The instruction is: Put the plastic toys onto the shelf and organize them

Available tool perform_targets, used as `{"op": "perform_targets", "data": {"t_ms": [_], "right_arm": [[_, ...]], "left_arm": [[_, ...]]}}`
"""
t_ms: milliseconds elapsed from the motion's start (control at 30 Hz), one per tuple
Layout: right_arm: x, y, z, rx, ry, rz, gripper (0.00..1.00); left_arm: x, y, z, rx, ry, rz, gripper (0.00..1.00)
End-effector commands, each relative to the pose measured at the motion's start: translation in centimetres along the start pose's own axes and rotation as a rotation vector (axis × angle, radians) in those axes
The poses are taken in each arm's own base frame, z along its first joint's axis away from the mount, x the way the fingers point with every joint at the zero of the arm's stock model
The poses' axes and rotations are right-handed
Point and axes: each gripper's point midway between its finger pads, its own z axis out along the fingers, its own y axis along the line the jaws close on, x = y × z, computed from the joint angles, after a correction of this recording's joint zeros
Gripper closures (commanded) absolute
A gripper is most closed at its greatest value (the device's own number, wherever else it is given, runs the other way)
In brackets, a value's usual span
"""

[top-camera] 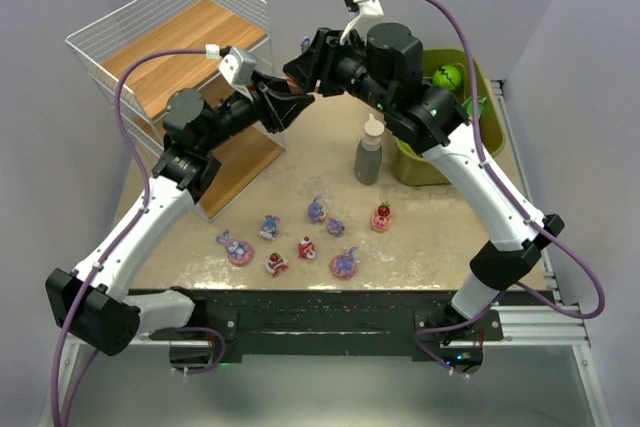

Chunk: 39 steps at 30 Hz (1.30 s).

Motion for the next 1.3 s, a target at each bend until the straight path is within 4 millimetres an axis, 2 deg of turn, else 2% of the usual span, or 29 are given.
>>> {"op": "perform_targets", "data": {"t_ms": [0, 33, 67, 133, 167, 267, 367, 433, 467, 500, 533, 567, 733, 767, 833, 967, 1000, 1267], "right_arm": [[-1.9, 0.7, -0.5, -0.008, -0.058, 0.017, 0.94], [-2.1, 0.8, -0.4, -0.013, -0.067, 0.010, 1.00], [-2.2, 0.8, -0.3, -0.015, -0.071, 0.005, 1.00], [-2.6, 0.8, -0.2, -0.016, -0.088, -0.020, 1.00], [-2.8, 0.9, -0.1, -0.023, -0.100, -0.031, 1.00], [-3.9, 1.1, 0.2, -0.039, -0.155, -0.093, 1.00], [-5.1, 1.5, 0.8, -0.067, -0.219, -0.176, 1.00], [-6.0, 2.4, 1.2, -0.105, -0.261, -0.240, 1.00], [-5.8, 2.5, 1.9, -0.120, -0.263, -0.262, 1.00], [-6.2, 2.9, 2.1, -0.135, -0.279, -0.282, 1.00], [-6.8, 3.1, 2.3, -0.145, -0.307, -0.320, 1.00], [-7.0, 3.5, 2.4, -0.169, -0.317, -0.344, 1.00], [-7.1, 5.0, 4.4, -0.259, -0.381, -0.485, 1.00], [-7.1, 5.2, 4.7, -0.269, -0.389, -0.493, 1.00], [-7.1, 5.7, 5.3, -0.303, -0.418, -0.509, 1.00], [-7.2, 6.4, 6.3, -0.340, -0.450, -0.516, 1.00], [-7.9, 6.6, 6.1, -0.339, -0.477, -0.545, 1.00], [-9.0, 8.1, 6.1, -0.401, -0.545, -0.542, 1.00]], "left_arm": [[-2.4, -0.5, 0.0, 0.006, -0.071, 0.068, 0.90], [-2.4, -0.5, 0.0, 0.005, -0.068, 0.073, 0.85], [-2.4, -0.4, 0.0, 0.001, -0.067, 0.077, 0.71], [-2.8, -0.3, -0.4, -0.017, -0.063, 0.097, 0.54], [-2.8, -0.2, -0.5, -0.031, -0.061, 0.104, 0.39], [-3.8, 0.2, -1.7, -0.097, -0.068, 0.145, 0.20], [-5.8, 0.0, -3.7, -0.162, -0.098, 0.193, 0.11], [-6.4, 0.2, -4.8, -0.214, -0.100, 0.213, 0.08], [-6.9, 0.2, -5.3, -0.232, -0.110, 0.224, 0.07], [-7.8, -0.3, -6.3, -0.245, -0.126, 0.237, 0.06], [-8.5, 0.0, -7.0, -0.286, -0.140, 0.247, 0.05], [-9.9, -0.5, -8.1, -0.307, -0.174, 0.260, 0.04], [-12.4, 0.9, -11.6, -0.510, -0.196, 0.236, 0.02], [-13.4, 1.0, -12.4, -0.548, -0.218, 0.233, 0.02], [-13.5, 1.6, -13.4, -0.612, -0.215, 0.214, 0.02], [-14.5, 1.5, -14.9, -0.661, -0.232, 0.199, 0.02], [-14.4, 1.6, -15.1, -0.674, -0.224, 0.196, 0.02], [-15.4, 2.8, -17.3, -0.814, -0.242, 0.177, 0.01]]}}
